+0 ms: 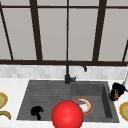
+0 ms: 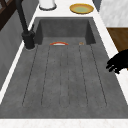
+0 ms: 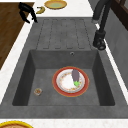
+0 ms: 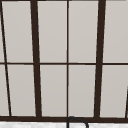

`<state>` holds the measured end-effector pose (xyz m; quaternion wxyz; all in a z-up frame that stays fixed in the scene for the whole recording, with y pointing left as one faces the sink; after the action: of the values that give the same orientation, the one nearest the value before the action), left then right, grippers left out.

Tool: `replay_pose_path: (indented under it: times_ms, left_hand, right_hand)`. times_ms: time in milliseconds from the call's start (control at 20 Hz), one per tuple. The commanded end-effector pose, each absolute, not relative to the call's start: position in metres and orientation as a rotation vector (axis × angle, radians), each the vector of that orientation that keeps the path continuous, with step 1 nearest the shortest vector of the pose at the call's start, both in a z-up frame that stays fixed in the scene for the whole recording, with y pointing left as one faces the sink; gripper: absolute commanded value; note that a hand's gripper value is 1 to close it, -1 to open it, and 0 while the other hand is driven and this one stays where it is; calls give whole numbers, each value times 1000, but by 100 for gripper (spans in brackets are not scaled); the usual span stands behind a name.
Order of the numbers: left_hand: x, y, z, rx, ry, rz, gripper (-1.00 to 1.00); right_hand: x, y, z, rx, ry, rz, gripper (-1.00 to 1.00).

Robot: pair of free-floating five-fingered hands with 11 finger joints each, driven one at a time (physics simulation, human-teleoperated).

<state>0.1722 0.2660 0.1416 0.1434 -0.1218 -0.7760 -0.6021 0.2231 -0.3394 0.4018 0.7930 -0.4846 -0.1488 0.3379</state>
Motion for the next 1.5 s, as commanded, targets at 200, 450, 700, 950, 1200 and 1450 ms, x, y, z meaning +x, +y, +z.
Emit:
replay_pose_path:
  times_ms: [200,450,700,950,1200,1450]
  left_hand:
    - [172,266,142,-351,-2238,-1736,0]
    - [172,266,142,-351,-2238,-1736,0]
    - [172,266,142,-351,-2238,-1736,0]
    - [172,266,142,-351,-2238,-1736,0]
    - [172,266,142,-351,-2238,-1736,0]
    - [172,266,142,-351,-2238,-1736,0]
  right_hand:
    - [201,-379,418,-1024,-341,750,100]
    - [187,-402,421,-1027,-343,764,100]
    - [178,-419,420,-1033,-363,799,100]
    - [175,-435,411,-1034,-367,807,100]
    - [176,-450,392,-1032,-375,818,100]
    - [181,-467,362,-1025,-393,830,100]
